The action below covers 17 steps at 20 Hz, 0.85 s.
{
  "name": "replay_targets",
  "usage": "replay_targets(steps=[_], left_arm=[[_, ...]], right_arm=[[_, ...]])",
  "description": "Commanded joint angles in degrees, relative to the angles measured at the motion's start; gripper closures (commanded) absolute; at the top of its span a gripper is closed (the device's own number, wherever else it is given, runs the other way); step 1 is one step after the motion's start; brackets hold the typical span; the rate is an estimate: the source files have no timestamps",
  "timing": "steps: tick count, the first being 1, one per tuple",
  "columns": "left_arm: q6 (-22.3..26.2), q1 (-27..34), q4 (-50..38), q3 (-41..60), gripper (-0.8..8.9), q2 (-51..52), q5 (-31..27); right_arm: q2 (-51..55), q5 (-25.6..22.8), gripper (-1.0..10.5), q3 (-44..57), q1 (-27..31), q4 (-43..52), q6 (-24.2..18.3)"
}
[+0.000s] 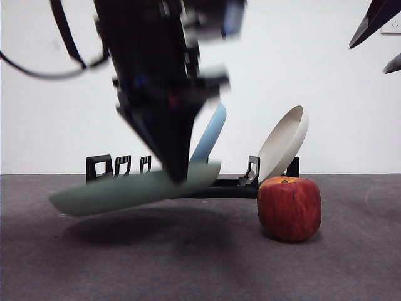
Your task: Take the green plate from the plate rack,put the plate on the table,take the apple from the table,put the apple in the plate
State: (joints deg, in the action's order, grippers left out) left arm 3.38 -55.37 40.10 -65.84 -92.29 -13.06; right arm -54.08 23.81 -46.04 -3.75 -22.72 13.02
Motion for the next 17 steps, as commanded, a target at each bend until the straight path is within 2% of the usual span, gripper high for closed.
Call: replay_targets(steps=[1, 4, 6, 8, 9, 12, 13, 14, 17], left_arm=[[1.11, -0.15, -3.06, 0.42, 8.23, -4.63, -1.22], [1.07, -0.15, -5.86, 0.42, 8.22, -8.48, 0.48], [1.07, -0.09, -5.73, 0.42, 7.80, -8.66, 1.36], [1.03, 0.07, -5.77, 0.39, 5.01, -8.44, 1.42], [0.15, 0.39, -5.73, 0.24, 4.31, -8.41, 1.38], [-2.14, 0.74, -5.88, 0.13, 4.36, -6.23, 1.05], [-2.45, 0.74, -6.34, 0.13, 4.36, -4.20, 1.05], [-3.32, 0.74, -6.75, 0.13, 4.36, -1.44, 1.03], [-5.38, 0.74, -7.39, 0.13, 4.36, 10.75, -1.14]], right_arm=[[-0.09, -0.20, 6.3, -0.24, -0.07, 0.22, -0.42], [-0.09, -0.13, 6.3, -0.24, -0.07, 0.20, -0.42], [-0.09, 0.31, 6.3, -0.24, -0.09, -0.15, -0.44], [-0.09, 0.31, 6.3, -0.24, -0.20, -0.74, -0.48], [-0.09, 0.31, 6.3, -0.26, -0.28, -0.74, -0.50], [-0.26, 0.46, 6.0, -0.26, -1.70, -1.11, -1.03], [-0.42, 1.29, 5.2, -0.26, -2.32, -1.18, -1.14], [-0.72, 2.19, 4.5, -0.39, -2.91, -1.20, -1.09], [-3.17, 1.18, 4.4, -3.10, -6.82, -3.63, -3.08]])
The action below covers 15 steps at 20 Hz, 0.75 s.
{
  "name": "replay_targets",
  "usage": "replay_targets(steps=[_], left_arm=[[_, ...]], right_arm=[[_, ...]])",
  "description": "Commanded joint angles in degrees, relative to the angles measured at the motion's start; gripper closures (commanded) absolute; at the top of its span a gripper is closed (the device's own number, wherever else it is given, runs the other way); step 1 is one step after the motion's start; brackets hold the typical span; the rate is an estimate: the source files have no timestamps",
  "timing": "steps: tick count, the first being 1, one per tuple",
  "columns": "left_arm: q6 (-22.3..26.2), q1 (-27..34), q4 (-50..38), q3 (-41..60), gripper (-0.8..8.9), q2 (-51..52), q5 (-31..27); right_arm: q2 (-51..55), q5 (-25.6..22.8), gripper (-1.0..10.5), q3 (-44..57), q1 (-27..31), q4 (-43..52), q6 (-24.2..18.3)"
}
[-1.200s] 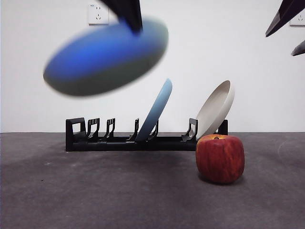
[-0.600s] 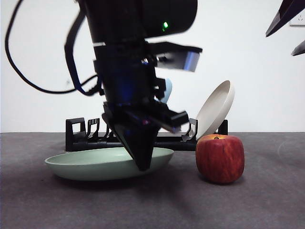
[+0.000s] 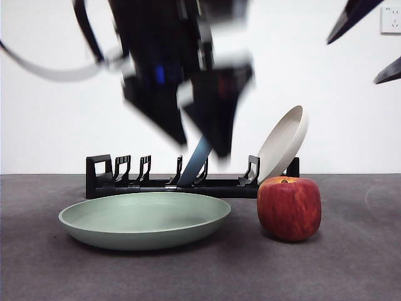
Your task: Take the green plate from the plate rack,put the plate on the table,take the apple from the table,put the apple in the plate
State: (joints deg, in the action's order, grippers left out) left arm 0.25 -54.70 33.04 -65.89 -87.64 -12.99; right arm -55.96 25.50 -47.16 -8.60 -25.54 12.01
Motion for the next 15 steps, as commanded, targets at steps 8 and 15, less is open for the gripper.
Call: replay_targets(steps=[8, 15], left_arm=[[-2.58, 0.04, -2.34, 0.17, 4.36, 43.45, -18.08], [-1.81, 0.04, 6.62, 0.17, 4.36, 56.26, -29.46]], right_arm=[[-21.20, -20.24, 4.4, -19.15, -20.00, -18.12, -13.68], [-37.33, -27.06, 4.4, -20.74, -25.75, -16.79, -15.12]])
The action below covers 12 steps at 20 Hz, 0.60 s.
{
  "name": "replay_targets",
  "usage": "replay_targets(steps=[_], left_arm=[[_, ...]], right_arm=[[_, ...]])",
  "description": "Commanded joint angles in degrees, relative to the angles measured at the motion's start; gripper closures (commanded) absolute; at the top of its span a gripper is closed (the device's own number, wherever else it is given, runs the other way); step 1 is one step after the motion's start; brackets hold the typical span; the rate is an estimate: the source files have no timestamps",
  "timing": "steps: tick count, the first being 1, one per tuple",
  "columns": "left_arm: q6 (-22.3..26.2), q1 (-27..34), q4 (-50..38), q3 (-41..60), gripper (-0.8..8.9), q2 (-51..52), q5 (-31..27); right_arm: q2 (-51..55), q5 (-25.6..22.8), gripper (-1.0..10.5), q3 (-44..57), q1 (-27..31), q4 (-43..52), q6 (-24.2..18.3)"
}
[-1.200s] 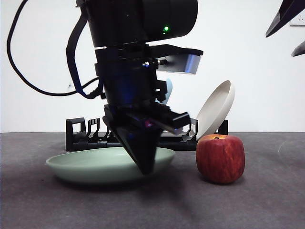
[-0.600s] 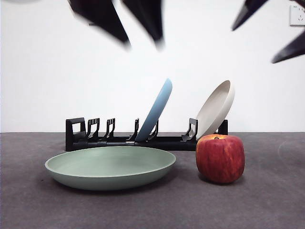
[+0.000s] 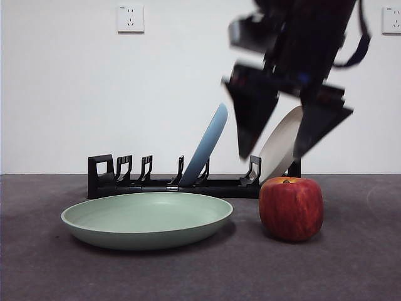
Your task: Take the green plate from the plate rack,put the plate on the table,take the apple from the table,put the apple in the plate
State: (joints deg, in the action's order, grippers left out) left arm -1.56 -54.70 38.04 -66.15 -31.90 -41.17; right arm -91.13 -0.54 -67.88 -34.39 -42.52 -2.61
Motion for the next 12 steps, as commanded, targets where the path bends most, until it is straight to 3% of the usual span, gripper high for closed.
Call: replay_targets(steps=[1, 9, 12], left_arm=[[-0.13, 0.04, 3.08, 0.44, 4.36, 0.59, -2.12], [-0.35, 0.04, 5.33, 0.44, 4.37, 0.20, -2.38], [-0.17, 0.04, 5.44, 0.44, 4.36, 0.20, -3.15]], right_arm=[[-3.74, -0.98, 4.4, -0.02, 0.07, 0.20, -0.48], [-10.62, 0.39, 4.4, -0.02, 0.09, 0.13, -0.44], [-12.17, 1.86, 4.7, -0.02, 0.09, 0.04, 1.49]])
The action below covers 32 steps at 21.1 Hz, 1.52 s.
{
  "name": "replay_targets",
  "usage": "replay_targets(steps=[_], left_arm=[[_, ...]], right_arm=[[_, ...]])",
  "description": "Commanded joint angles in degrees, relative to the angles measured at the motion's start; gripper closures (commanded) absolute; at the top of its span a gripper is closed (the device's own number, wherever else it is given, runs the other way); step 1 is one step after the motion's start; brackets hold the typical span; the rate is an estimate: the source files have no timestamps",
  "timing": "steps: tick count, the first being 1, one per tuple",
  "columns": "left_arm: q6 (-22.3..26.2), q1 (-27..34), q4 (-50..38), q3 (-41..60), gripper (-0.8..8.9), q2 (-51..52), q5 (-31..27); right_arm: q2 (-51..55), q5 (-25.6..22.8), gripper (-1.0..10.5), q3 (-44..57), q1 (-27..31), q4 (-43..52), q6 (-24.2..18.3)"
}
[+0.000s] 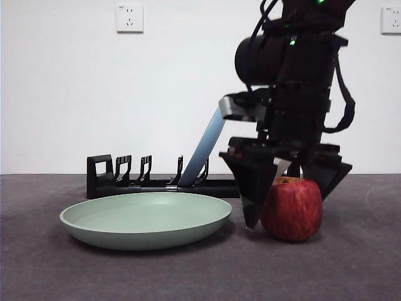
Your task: Take the green plate from the plate rack,put the plate on the table,take the apple from the table,put the apple in the plate
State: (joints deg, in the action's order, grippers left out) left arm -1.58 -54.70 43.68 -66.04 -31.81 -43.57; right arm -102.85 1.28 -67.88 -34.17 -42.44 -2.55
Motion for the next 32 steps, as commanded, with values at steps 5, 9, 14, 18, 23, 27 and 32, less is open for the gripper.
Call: replay_targets(steps=[5, 9, 14, 18, 23, 27, 32], left_arm=[[-0.17, 0.04, 2.05, 0.33, 4.37, 0.11, -1.38], [-0.37, 0.04, 2.08, 0.33, 4.37, 0.11, -1.33], [-0.39, 0.04, 1.97, 0.33, 4.37, 0.09, -1.33], [-0.39, 0.04, 1.81, 0.33, 4.37, 0.09, -1.36], [-0.39, 0.04, 1.84, 0.33, 4.37, 0.09, -1.36], [-0.39, 0.04, 1.84, 0.33, 4.37, 0.09, -1.36], [-0.39, 0.04, 2.23, 0.33, 4.37, 0.09, -1.36]], right_arm=[[-0.44, -0.11, 9.6, -0.02, -0.26, -0.20, 2.69], [1.16, 0.04, 9.6, -0.85, -0.52, -0.28, 3.21], [3.74, 2.08, 9.6, -9.86, -3.41, -0.46, 4.09], [0.66, 4.72, 9.6, -19.71, -7.63, 0.31, 4.07], [-7.56, 4.59, 9.6, -25.99, -11.06, 0.35, 3.96], [-13.40, 4.39, 9.6, -26.05, -12.44, -0.04, 3.93], [-18.36, 4.39, 9.6, -26.05, -12.79, -0.04, 3.96]])
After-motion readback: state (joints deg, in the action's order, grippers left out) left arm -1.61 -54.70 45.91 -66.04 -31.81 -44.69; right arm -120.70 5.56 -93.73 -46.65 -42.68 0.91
